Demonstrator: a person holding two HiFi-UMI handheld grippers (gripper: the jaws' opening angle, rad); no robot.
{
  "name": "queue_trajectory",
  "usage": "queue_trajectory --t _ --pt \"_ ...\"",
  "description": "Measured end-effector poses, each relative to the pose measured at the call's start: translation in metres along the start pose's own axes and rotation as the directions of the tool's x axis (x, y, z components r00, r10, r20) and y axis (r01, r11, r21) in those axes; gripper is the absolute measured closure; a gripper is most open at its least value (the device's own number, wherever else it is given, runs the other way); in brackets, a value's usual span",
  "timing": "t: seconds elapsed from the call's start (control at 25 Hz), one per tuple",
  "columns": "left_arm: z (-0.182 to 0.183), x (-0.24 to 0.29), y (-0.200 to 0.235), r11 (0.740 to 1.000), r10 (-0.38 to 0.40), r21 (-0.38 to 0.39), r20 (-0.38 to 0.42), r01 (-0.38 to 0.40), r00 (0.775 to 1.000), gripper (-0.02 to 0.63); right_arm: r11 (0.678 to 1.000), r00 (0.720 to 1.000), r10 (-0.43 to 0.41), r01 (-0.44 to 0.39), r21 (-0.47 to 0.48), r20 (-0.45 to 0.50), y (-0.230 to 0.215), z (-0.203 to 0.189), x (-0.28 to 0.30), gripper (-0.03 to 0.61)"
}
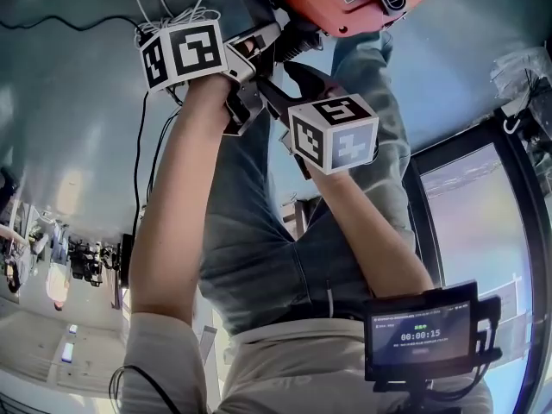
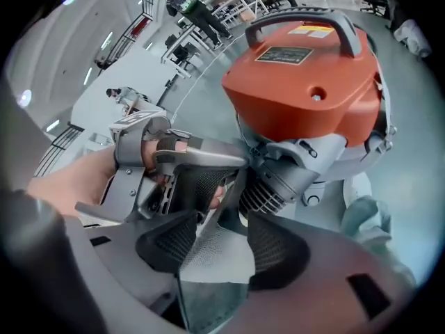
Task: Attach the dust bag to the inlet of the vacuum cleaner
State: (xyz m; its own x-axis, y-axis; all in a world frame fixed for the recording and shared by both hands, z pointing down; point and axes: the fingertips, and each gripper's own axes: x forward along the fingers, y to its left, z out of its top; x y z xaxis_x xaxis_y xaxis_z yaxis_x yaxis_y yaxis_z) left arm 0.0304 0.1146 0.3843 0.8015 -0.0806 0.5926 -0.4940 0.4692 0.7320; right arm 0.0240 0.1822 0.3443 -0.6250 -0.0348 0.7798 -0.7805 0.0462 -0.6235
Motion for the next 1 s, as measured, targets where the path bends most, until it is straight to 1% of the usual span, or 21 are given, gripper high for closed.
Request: queue_trajectory --t 0.04,0.08,0.12,0.16,0.2,0.28,0.4,0.48,0.6,0.68,0.76,0.84,0.88,0.96,1.0 --pt "0.0 0.001 0.0 1.0 -0.004 -0.011 -0.003 0.004 1.0 0.581 1.0 0.999 -0.026 0.026 -0.009 0.018 -0.001 0.002 -0.005 0.356" --pt "0.0 0.002 0.001 1.0 -0.011 -0.025 -0.003 0.011 1.0 0.58 0.998 0.997 -0.062 0.063 -0.021 0.044 -0.005 0.004 -0.011 0.434" --pt "0.0 0.004 0.0 0.999 -0.017 -0.035 -0.001 0.017 1.0 0.58 0.995 0.993 -0.092 0.094 -0.029 0.068 -0.01 0.007 -0.018 0.494" --pt "0.0 0.005 0.0 0.999 -0.021 -0.042 0.002 0.021 1.0 0.58 0.994 0.992 -0.103 0.106 -0.031 0.079 -0.012 0.009 -0.022 0.5" --pt "0.0 0.005 0.0 0.999 -0.024 -0.048 0.006 0.024 1.0 0.58 0.995 0.993 -0.093 0.095 -0.028 0.076 -0.012 0.009 -0.022 0.499" --pt "-0.001 0.005 -0.001 0.998 -0.028 -0.06 0.015 0.029 0.999 0.58 0.997 0.997 -0.065 0.066 -0.029 0.042 -0.007 0.006 -0.016 0.499" --pt "0.0 0.006 -0.004 0.997 -0.033 -0.064 0.023 0.035 0.999 0.58 0.994 0.996 -0.09 0.089 -0.066 -0.001 -0.008 0.003 -0.008 0.499" --pt "-0.001 0.007 -0.006 0.998 -0.033 -0.057 0.024 0.034 0.999 0.58 0.985 0.99 -0.14 0.139 -0.102 -0.008 -0.011 0.003 -0.011 0.499" --pt "0.0 0.007 -0.003 0.998 -0.033 -0.054 0.032 0.034 0.999 0.58 0.954 0.97 -0.241 0.235 -0.186 -0.014 -0.01 0.003 -0.01 0.499" --pt "0.0 0.005 0.001 0.997 -0.036 -0.06 0.047 0.039 0.998 0.58 0.937 0.957 -0.291 0.281 -0.208 -0.02 -0.006 0.0 -0.004 0.5" --pt "-0.001 0.004 0.004 0.995 -0.049 -0.084 0.062 0.054 0.997 0.58 0.928 0.944 -0.328 0.316 -0.196 -0.026 -0.006 -0.006 0.001 0.527" --pt "-0.001 0.002 0.008 0.991 -0.07 -0.111 0.073 0.078 0.995 0.58 0.932 0.941 -0.337 0.33 -0.147 -0.018 -0.009 -0.011 0.007 0.529" --pt "-0.001 0.002 0.01 0.99 -0.078 -0.111 0.072 0.086 0.994 0.58 0.936 0.943 -0.332 0.327 -0.131 -0.013 -0.01 -0.012 0.01 0.529" --pt "0.0 0.003 0.011 0.994 -0.08 -0.076 0.056 0.084 0.995 0.58 0.94 0.949 -0.316 0.31 -0.144 -0.015 -0.01 -0.013 0.015 0.535" --pt "0.0 0.004 0.01 0.995 -0.076 -0.057 0.05 0.079 0.996 0.58 0.937 0.95 -0.311 0.303 -0.175 -0.02 -0.01 -0.013 0.016 0.535"
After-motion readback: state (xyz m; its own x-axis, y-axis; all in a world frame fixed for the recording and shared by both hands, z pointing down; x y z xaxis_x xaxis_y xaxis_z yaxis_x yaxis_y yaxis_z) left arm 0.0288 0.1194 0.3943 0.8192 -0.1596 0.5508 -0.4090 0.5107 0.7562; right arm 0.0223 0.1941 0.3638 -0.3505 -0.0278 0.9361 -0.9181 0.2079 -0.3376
